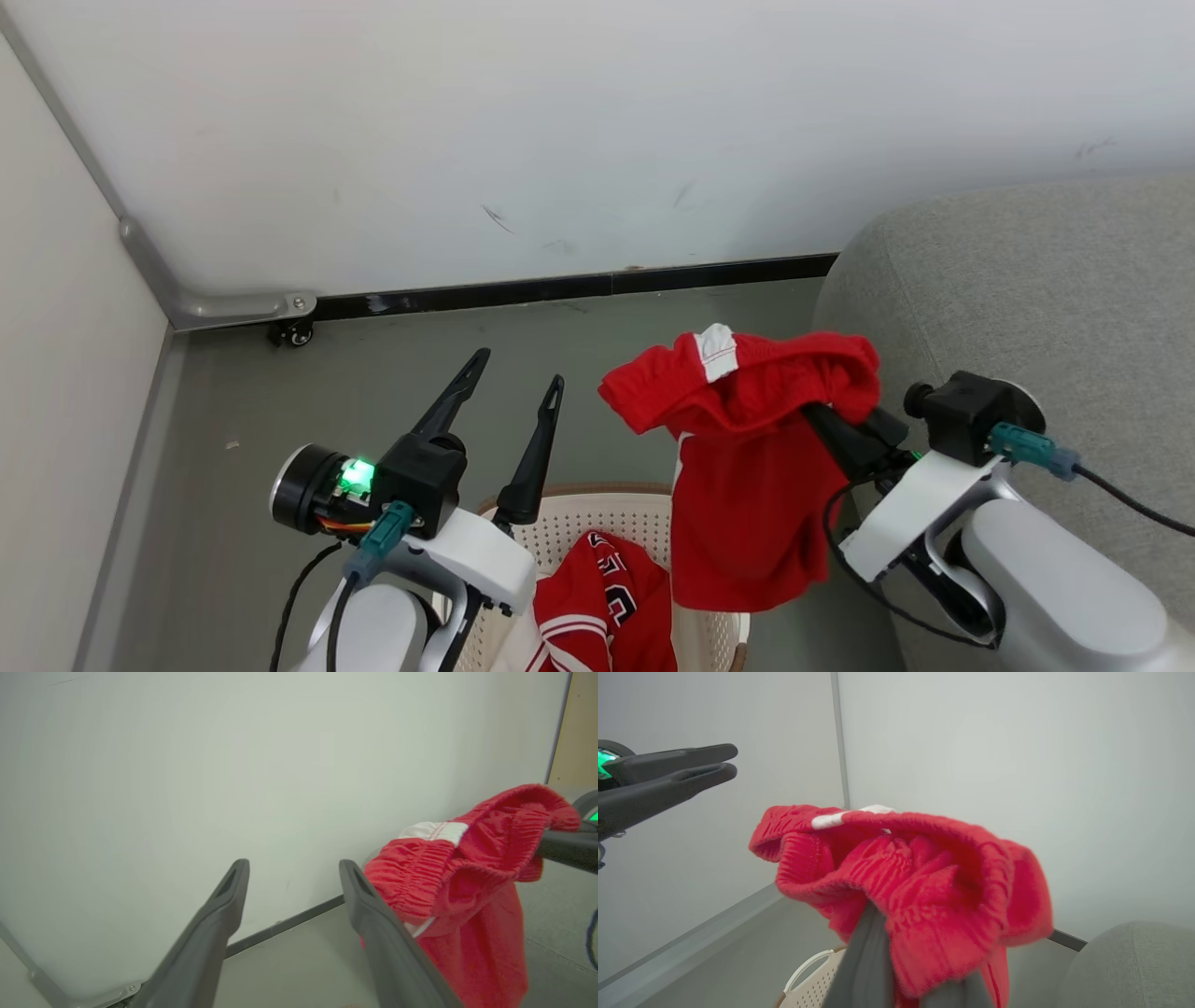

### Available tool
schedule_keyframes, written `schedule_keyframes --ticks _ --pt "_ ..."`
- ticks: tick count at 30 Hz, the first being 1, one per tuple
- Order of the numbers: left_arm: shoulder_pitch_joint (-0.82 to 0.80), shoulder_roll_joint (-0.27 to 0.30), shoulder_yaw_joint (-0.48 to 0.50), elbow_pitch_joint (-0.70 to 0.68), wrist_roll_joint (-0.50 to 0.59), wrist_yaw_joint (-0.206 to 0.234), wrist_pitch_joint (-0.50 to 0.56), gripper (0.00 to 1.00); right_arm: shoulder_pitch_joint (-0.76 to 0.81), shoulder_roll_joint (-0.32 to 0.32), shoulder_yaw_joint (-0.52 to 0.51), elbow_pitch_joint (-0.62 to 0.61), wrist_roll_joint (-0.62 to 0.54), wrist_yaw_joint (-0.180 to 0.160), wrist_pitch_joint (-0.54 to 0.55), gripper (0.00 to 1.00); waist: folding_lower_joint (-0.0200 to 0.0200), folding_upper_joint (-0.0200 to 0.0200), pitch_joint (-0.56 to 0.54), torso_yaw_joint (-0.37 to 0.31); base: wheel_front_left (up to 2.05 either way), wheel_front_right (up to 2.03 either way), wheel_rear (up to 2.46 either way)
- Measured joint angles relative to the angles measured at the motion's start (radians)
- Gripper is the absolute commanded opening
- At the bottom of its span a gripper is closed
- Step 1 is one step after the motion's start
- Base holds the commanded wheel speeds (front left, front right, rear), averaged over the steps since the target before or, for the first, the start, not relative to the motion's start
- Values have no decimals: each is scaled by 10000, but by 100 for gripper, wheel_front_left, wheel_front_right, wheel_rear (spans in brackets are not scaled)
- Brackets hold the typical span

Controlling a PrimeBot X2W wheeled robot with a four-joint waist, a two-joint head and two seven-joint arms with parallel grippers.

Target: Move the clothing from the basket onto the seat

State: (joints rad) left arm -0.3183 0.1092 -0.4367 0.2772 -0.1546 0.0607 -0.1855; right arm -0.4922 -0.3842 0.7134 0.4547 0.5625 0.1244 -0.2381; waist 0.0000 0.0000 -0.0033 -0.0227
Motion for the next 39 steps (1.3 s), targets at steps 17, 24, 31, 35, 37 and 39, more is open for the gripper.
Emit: schedule_keyframes --ticks 17,24,31,35,37,39 --pt "12 -27 242 81 -278 82 -265 100 1241 -658 -2249 -178 -194 0 -84 0 0 0 -17 -371 0 0 0" --pt "10 -180 88 199 -328 -12 -309 100 2068 -767 -3415 -364 -451 0 -86 0 1 0 -33 -699 0 0 0" --pt "2 -228 58 397 -385 -96 -364 100 2862 -727 -4309 -734 -763 0 -88 0 0 0 -45 -1111 0 0 0" --pt "2 -234 65 449 -454 -94 -408 100 3290 -625 -4635 -1016 -880 0 -92 0 0 0 -48 -1386 0 0 0" --pt "2 -234 98 474 -525 -94 -439 100 3471 -556 -4788 -1187 -1005 0 -94 0 0 0 -49 -1532 0 0 0" --pt "2 -232 150 489 -533 -92 -441 100 3601 -504 -4893 -1356 -1099 0 -94 0 0 0 -49 -1686 0 0 0"
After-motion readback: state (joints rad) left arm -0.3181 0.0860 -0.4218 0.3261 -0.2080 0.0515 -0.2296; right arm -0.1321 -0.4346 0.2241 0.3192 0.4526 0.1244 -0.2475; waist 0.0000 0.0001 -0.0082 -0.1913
